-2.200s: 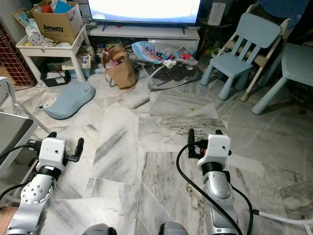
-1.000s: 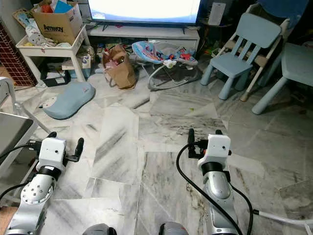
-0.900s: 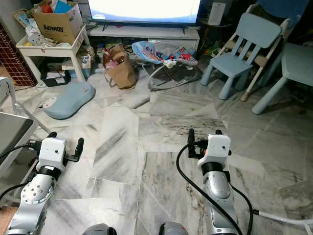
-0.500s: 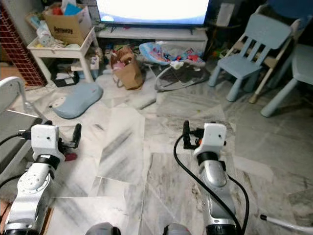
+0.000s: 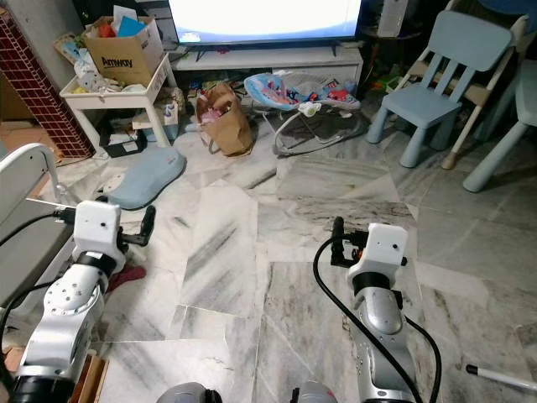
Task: Restocking fridge
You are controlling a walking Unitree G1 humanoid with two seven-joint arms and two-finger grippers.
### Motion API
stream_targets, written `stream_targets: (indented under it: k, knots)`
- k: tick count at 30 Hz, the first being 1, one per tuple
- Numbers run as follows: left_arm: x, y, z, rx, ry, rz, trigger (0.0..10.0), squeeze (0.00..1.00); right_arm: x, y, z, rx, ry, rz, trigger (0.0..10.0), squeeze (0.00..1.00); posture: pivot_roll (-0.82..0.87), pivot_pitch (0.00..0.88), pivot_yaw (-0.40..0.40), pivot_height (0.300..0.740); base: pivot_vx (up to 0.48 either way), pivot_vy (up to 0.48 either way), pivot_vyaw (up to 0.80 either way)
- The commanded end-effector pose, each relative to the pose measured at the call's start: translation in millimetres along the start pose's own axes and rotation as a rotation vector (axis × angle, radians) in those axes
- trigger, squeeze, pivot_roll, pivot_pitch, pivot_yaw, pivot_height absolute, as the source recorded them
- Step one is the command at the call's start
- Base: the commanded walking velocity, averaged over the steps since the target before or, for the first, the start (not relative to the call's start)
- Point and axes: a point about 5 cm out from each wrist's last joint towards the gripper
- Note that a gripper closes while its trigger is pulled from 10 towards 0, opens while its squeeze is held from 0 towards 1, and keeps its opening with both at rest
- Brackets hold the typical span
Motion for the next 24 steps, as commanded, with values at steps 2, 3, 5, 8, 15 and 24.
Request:
stream_targets:
  k: [2, 3, 5, 8, 15, 24]
  knots:
    - [4.0, -5.4, -4.3, 0.039, 0.045, 0.002, 10.0, 0.0, 9.4, 3.4, -0.2, -0.002, 0.056, 0.002, 10.0, 0.0, 0.02, 0.0, 0.026, 0.74, 0.0, 0.0, 0.0]
    - [4.0, -7.0, -7.0, 0.047, 0.051, -0.003, 10.0, 0.0, 10.1, 3.7, 0.7, 0.0, 0.065, -0.002, 10.0, 0.0, 0.03, 0.0, 0.009, 0.74, 0.0, 0.0, 0.0]
    - [3.6, -10.7, -13.1, 0.063, 0.058, -0.008, 10.0, 0.0, 11.1, 5.6, 4.0, 0.002, 0.083, -0.007, 10.0, 0.0, 0.04, 0.0, -0.003, 0.74, 0.0, 0.0, 0.0]
    - [3.3, -10.5, -13.9, 0.06, 0.063, -0.007, 10.0, 0.0, 11.4, 8.2, 9.6, -0.003, 0.088, -0.011, 10.0, 0.0, 0.06, 0.0, -0.014, 0.74, 0.0, 0.0, 0.0]
    - [5.5, -4.1, -7.0, 0.048, 0.052, 0.007, 10.0, 0.0, 19.4, 11.5, 17.7, -0.012, 0.106, -0.007, 10.0, 0.0, 0.06, 0.0, -0.015, 0.74, 0.0, 0.0, 0.0]
    - [8.7, -6.7, -4.0, 0.064, 0.019, 0.031, 10.0, 0.0, 9.7, 11.4, 20.6, -0.009, 0.051, 0.013, 10.0, 0.0, 0.05, 0.0, 0.001, 0.74, -0.11, 0.0, 0.0]
Point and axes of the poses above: a point about 5 cm out from each wrist's last joint towards the gripper, its own z axis pointing out of the wrist towards the gripper, its own y axis along the axis of the wrist's last joint, x = y × z, and after that the axes turned 2 degrees about z, right-handed
